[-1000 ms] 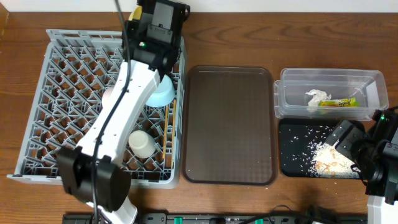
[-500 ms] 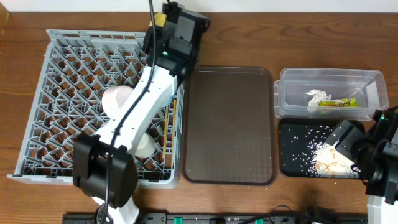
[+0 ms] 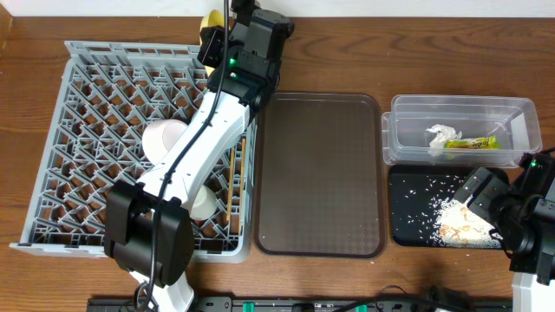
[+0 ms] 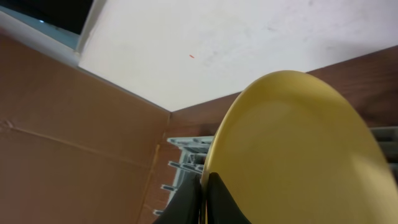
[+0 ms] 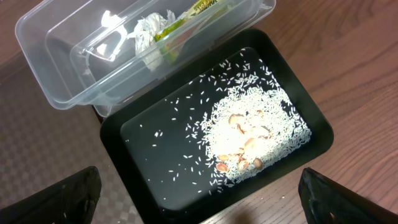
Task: Sort waste into correct bins and load items into the dishwasher
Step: 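Lower the yellow plate upright into the rack's right slots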
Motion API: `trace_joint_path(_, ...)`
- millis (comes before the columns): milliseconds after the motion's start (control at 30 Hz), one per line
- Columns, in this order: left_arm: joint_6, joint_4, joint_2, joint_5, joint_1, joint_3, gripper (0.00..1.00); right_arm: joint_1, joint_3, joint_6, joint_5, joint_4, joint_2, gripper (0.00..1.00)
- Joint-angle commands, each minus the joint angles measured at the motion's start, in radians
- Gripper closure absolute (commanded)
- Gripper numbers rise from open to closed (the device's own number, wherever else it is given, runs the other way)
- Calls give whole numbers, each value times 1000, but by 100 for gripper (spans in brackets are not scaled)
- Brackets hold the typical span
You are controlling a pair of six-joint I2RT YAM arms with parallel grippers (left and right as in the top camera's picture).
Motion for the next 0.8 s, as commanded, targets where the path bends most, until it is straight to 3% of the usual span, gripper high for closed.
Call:
trace_joint_path(0,46,0,0,-40,2,3,92,-3,11,7,6,-2,-5,1)
trace_joint_path(767,-105,-70,0,111,1,-75,93,-3,11,7,6,-2,-5,1)
